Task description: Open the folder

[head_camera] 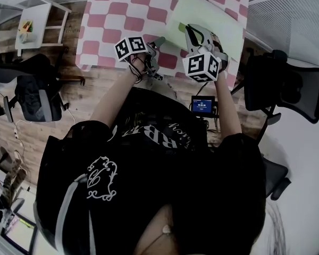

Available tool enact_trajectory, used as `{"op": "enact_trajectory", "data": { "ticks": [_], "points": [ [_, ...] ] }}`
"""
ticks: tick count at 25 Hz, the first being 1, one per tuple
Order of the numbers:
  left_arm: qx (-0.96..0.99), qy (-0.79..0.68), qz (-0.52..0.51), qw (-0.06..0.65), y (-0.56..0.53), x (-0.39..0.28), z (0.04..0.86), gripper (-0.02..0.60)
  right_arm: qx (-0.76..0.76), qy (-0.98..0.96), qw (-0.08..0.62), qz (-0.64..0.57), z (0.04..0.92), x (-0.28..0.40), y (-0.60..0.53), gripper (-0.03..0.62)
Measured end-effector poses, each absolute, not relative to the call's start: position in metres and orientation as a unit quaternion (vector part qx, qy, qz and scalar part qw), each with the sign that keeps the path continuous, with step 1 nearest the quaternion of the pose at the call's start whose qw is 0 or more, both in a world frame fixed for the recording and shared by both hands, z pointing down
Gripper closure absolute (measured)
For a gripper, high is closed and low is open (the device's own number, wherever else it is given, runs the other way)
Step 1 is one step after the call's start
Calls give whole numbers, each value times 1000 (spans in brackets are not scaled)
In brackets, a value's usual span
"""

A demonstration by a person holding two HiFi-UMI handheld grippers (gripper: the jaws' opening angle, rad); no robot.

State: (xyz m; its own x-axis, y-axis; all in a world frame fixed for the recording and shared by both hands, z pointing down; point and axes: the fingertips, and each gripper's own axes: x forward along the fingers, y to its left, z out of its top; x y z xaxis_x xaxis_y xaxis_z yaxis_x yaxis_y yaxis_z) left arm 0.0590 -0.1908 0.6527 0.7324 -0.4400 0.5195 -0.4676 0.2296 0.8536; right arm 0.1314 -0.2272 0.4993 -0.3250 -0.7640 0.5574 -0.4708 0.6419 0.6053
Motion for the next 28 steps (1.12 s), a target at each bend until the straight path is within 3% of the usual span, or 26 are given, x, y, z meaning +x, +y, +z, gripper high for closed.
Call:
{"op": "enact_trajectory", "data": {
  "ticks": [5,9,10,13,19,22,26,28],
  "points": [
    [637,-359,32,682,-193,60,651,301,427,-766,426,-222,459,146,-260,569],
    [712,-358,103,596,-203,60,638,333,442,-754,425,-236,438,158,-277,569],
    [735,-363,114,561,-210,60,628,363,442,-753,426,-238,436,159,-279,569],
    [813,-369,112,436,-244,63,577,367,441,-753,428,-237,434,160,-284,569],
    [930,-321,157,80,-312,96,471,364,437,-757,428,-228,436,162,-288,569],
    [950,-275,150,-9,-327,122,443,365,437,-759,428,-224,435,163,-289,569],
    [947,-203,213,-130,-325,147,448,376,438,-762,425,-218,433,166,-292,569],
    [940,-191,224,-173,-324,155,448,460,443,-759,424,-217,431,168,-295,569]
  ]
}}
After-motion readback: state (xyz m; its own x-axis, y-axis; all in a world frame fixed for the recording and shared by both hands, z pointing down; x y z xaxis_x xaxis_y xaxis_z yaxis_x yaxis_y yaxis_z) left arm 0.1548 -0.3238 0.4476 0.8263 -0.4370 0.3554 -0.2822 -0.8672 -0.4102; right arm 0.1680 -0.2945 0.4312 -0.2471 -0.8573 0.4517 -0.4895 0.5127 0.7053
